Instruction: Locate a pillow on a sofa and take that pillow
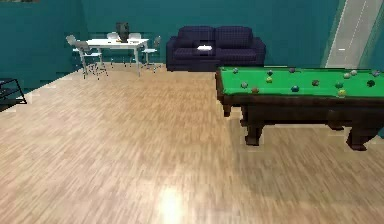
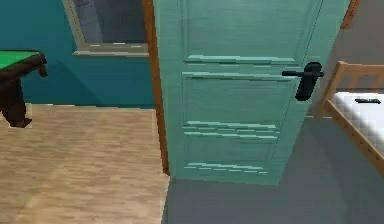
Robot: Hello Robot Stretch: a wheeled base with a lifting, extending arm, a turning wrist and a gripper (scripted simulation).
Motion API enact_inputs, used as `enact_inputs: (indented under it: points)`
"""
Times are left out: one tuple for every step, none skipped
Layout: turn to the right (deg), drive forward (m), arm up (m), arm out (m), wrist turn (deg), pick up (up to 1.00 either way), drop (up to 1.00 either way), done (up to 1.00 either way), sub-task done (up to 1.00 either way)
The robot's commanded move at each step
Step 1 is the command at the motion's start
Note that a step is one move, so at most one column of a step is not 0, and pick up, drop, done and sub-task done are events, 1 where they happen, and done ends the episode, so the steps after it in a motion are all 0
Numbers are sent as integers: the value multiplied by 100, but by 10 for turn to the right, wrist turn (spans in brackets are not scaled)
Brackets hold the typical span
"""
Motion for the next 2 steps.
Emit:
enact_inputs:
  points:
    - [0, 50, 0, 0, 0, 0, 0, 0, 0]
    - [-420, 0, 0, 0, 0, 0, 0, 0, 0]
